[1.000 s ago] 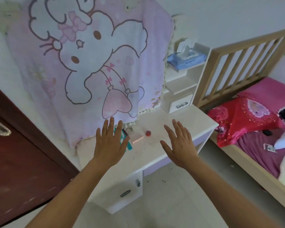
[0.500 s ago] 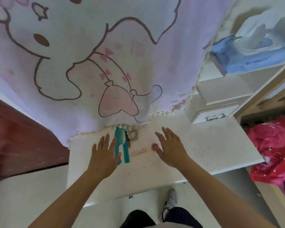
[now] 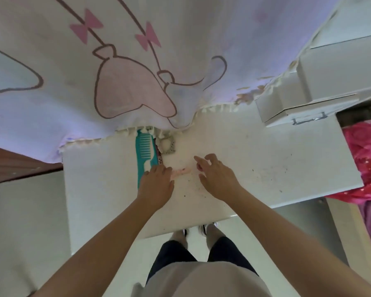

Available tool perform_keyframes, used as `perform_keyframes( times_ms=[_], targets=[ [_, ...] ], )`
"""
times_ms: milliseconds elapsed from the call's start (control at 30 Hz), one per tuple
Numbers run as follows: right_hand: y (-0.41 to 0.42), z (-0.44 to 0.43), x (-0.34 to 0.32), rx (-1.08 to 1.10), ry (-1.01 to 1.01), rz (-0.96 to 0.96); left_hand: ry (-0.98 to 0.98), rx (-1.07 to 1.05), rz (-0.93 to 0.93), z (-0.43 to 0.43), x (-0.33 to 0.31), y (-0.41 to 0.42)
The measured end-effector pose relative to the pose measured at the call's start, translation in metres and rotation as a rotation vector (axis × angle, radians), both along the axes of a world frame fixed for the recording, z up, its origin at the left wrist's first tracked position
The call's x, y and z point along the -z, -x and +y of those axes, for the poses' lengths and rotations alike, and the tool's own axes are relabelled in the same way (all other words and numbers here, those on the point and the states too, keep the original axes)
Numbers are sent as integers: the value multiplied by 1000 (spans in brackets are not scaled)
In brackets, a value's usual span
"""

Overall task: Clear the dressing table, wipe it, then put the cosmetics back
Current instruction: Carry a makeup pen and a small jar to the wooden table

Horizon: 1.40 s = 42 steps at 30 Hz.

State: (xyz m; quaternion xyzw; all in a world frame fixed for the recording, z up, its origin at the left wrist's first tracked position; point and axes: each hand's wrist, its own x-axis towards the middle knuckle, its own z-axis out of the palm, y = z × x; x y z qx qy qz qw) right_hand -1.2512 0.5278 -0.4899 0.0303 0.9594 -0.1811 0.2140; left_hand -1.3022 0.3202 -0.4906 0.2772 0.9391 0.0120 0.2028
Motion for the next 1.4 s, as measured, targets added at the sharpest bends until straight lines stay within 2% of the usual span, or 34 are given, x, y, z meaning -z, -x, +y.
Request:
perform_keyframes(
  times_ms=[233,467,767,900,1033,1233,1400],
  targets=[
    [9,-17,10,152,-28,-32,-37,84,24,-4,12,13],
    [33,-33,-28,93,17,80,-159,-72,80,-36,-21,31],
    [88,-75,-113,-208,174,327,-250,-399,507,-98,-122,9],
    [100,-114,-147,-363,296,424,-216,-653,724,-126,-169,-42],
    [85,-179,-172,-617,459,507,-150,-902,895,-159,-209,-121],
    [15,-297,-216,-941,707,555,-2,-1162,1059,-221,-260,-247],
    [-59,-408,-244,-1180,720,637,107,-1389,1148,-284,-277,-356]
  ],
)
